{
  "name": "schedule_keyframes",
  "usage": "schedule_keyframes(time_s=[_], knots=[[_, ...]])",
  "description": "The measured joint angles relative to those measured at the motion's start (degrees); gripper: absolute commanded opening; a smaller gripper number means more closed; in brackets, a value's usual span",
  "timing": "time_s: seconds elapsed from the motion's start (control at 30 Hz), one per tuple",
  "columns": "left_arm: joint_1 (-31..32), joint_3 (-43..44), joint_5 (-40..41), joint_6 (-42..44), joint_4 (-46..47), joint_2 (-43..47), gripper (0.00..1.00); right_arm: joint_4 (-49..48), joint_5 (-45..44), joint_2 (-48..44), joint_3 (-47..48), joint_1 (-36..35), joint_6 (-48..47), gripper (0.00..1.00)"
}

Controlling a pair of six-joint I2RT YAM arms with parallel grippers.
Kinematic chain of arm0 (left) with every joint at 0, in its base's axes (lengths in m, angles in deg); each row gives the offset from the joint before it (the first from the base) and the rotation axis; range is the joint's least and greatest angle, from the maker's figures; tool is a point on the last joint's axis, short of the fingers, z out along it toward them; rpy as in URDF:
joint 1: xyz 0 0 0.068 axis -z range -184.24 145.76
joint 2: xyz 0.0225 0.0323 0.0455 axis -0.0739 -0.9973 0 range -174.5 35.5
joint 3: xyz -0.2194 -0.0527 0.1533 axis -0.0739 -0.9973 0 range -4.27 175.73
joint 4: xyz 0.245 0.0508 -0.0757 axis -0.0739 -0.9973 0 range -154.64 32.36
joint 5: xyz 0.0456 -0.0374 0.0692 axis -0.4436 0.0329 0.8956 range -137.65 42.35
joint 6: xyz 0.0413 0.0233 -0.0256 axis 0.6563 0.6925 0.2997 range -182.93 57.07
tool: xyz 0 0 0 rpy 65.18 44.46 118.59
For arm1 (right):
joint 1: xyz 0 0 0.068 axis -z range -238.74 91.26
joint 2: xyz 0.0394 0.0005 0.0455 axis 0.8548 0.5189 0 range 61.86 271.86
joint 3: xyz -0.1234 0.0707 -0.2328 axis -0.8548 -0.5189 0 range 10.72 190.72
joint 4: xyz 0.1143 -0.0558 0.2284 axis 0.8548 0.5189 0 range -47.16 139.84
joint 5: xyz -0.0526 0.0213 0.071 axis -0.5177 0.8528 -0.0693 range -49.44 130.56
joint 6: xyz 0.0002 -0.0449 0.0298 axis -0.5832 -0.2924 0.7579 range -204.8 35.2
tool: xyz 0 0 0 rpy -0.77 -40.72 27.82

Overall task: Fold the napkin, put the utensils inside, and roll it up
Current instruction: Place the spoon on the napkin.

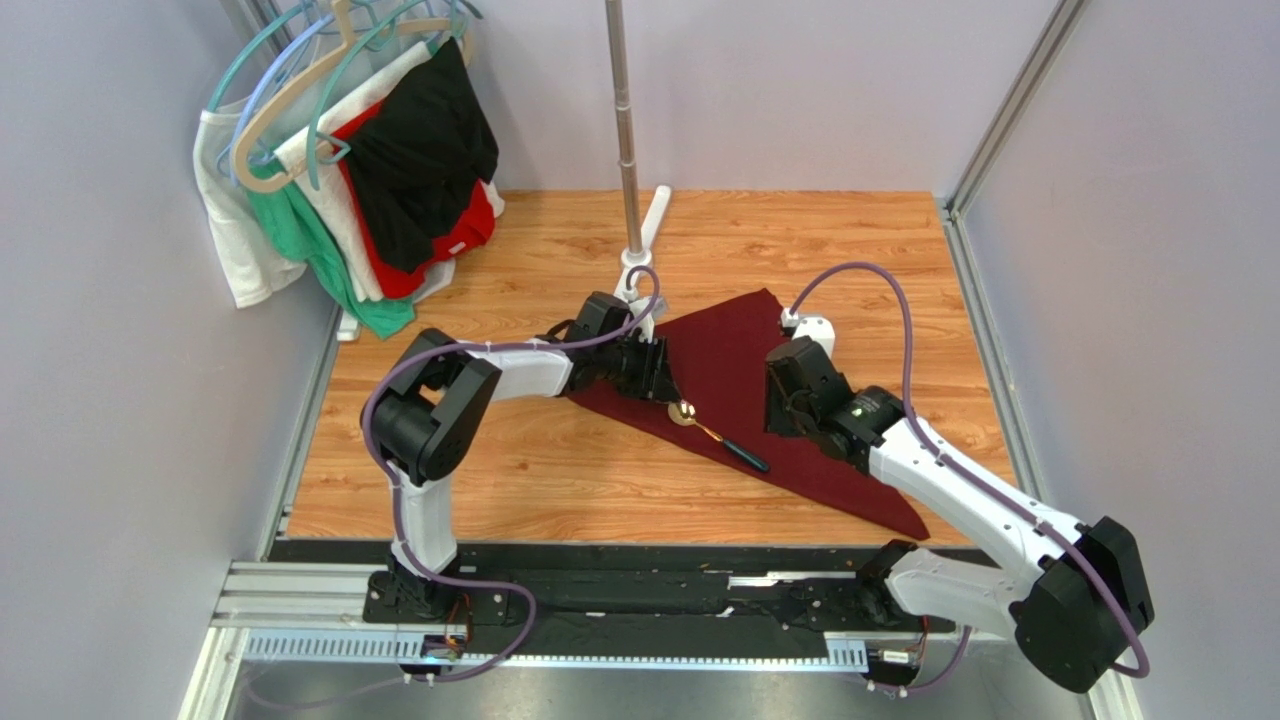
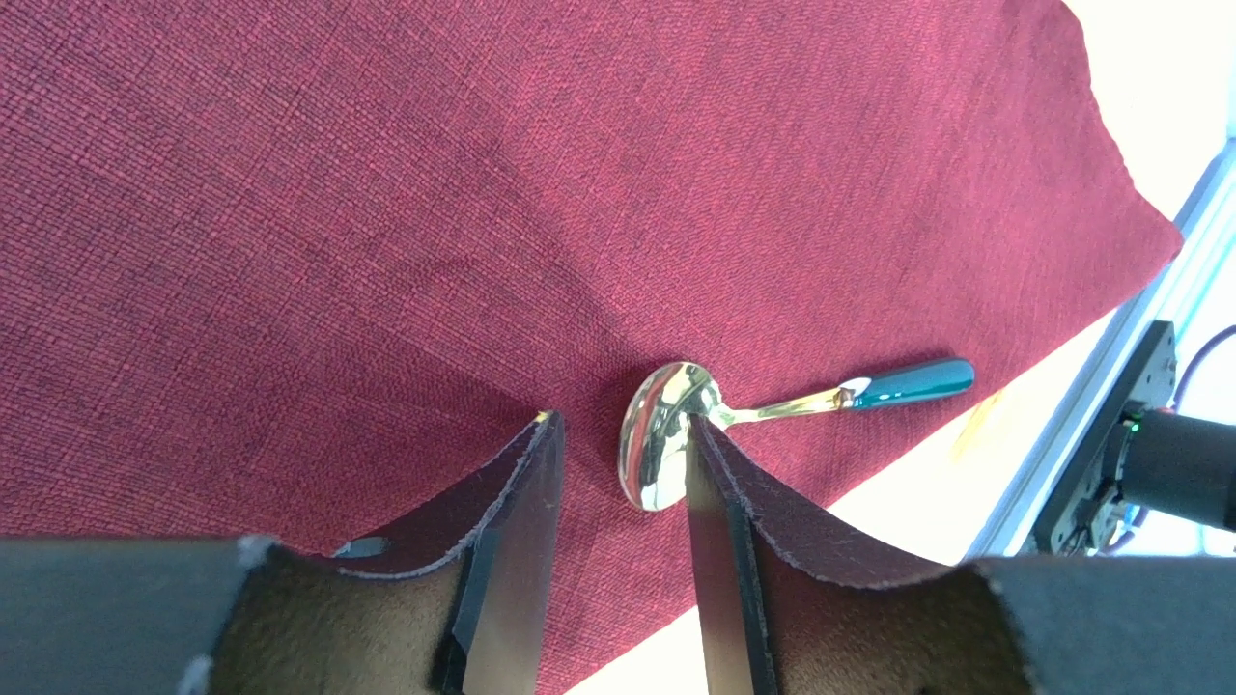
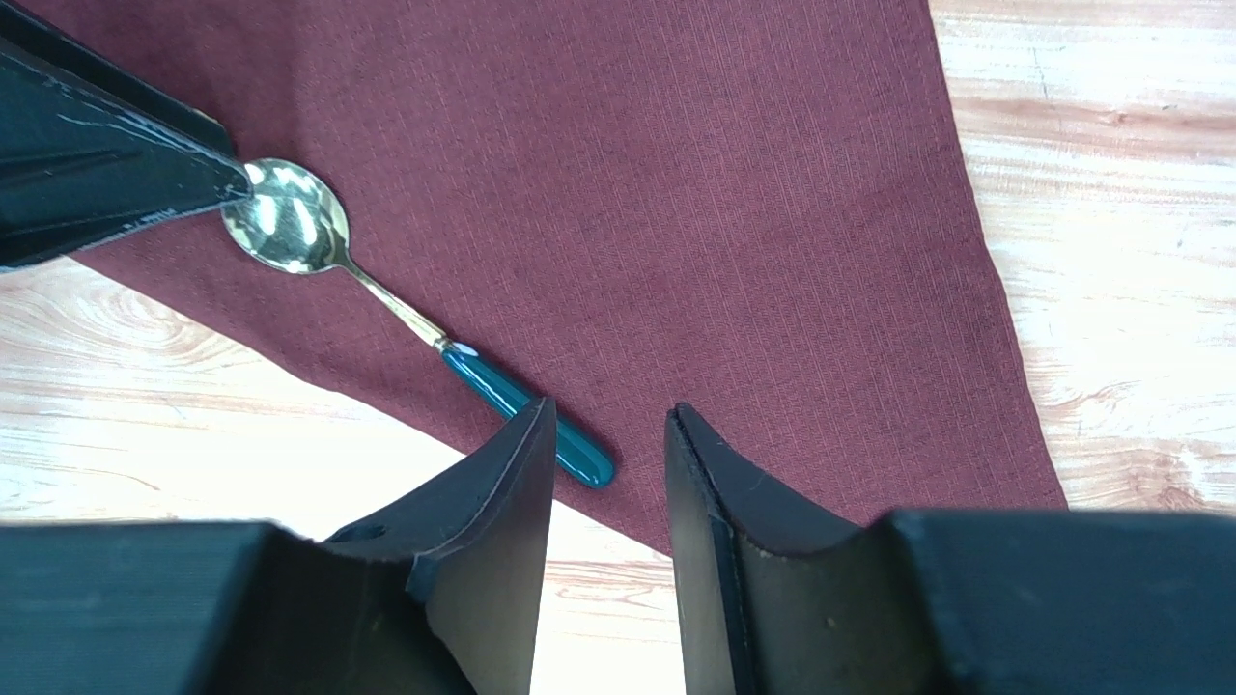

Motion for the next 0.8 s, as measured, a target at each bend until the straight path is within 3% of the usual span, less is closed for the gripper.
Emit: schedule_keyframes(time_s=[0.8], knots=[[1.03, 0.0, 0.2, -2.73, -1.14, -0.55, 0.32, -0.15, 0.37, 1.05, -0.5, 0.02, 0.0, 0.36]])
